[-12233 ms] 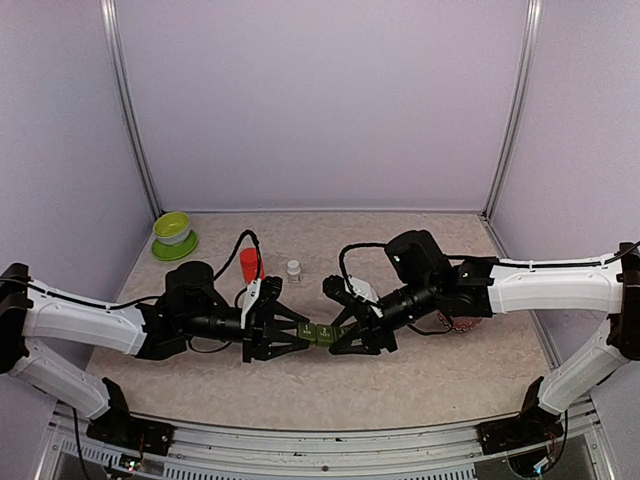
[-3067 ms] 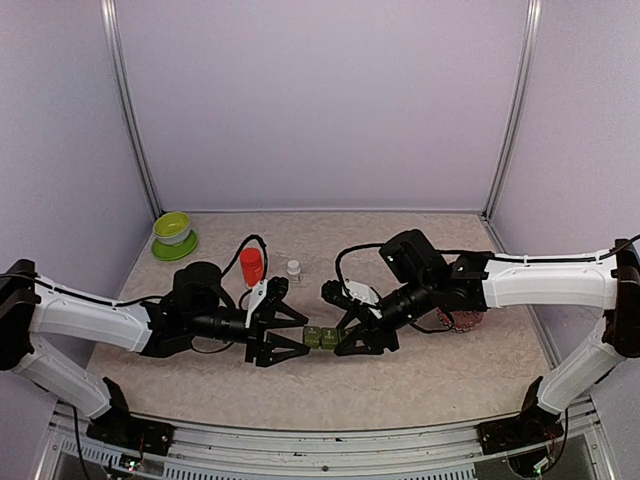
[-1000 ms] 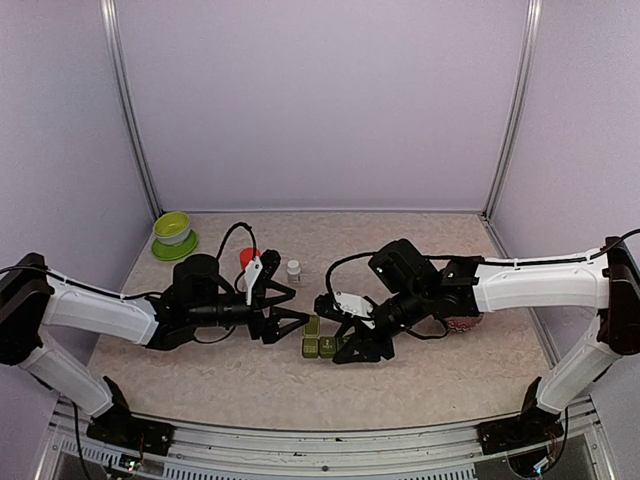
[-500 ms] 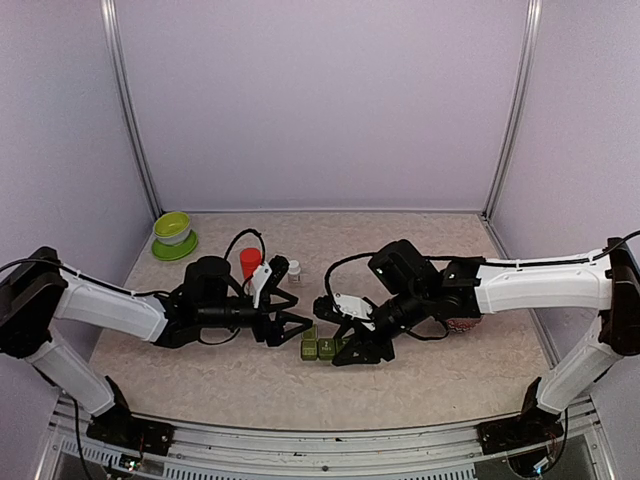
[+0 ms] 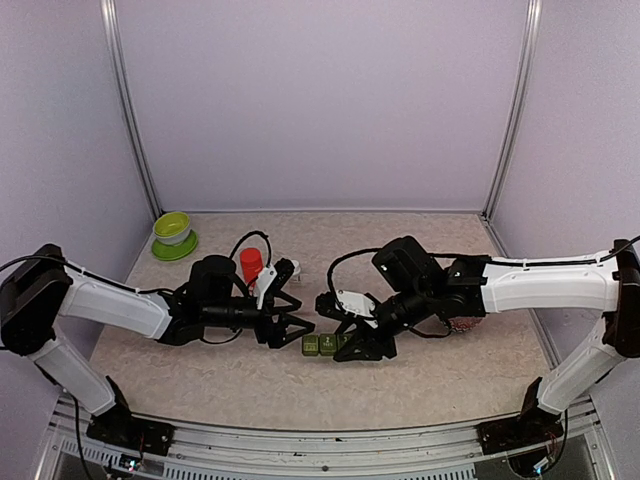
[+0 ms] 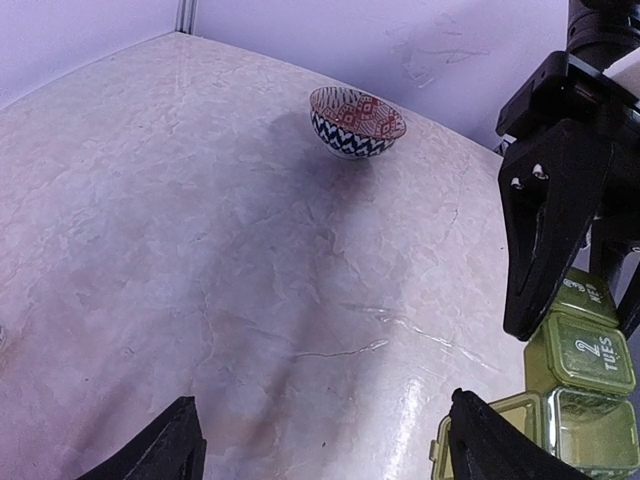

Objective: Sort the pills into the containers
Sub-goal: Open the lid of the pill container.

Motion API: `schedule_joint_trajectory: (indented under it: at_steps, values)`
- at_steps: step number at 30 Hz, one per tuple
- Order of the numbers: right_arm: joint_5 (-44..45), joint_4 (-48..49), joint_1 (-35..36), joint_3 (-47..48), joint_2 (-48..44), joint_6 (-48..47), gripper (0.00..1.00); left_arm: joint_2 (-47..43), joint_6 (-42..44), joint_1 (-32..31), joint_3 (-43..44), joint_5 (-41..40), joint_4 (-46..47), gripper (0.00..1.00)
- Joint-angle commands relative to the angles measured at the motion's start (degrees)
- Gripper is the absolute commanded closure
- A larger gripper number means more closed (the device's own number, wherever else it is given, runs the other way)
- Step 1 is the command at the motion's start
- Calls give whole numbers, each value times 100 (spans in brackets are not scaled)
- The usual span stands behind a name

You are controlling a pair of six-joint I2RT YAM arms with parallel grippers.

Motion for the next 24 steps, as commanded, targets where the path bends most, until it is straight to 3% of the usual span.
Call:
schedule_joint_trajectory:
  at_steps: [1, 11, 24]
  values:
    - [235, 113, 58, 149, -203, -52, 68, 70, 93, 20, 119, 226, -61, 18]
    - [331, 183, 58, 82, -213, 38, 68, -41, 74, 20, 69, 306, -18, 18]
    - [365, 255, 58, -32, -125, 92, 68, -674, -254, 158, -400, -1130, 319, 8]
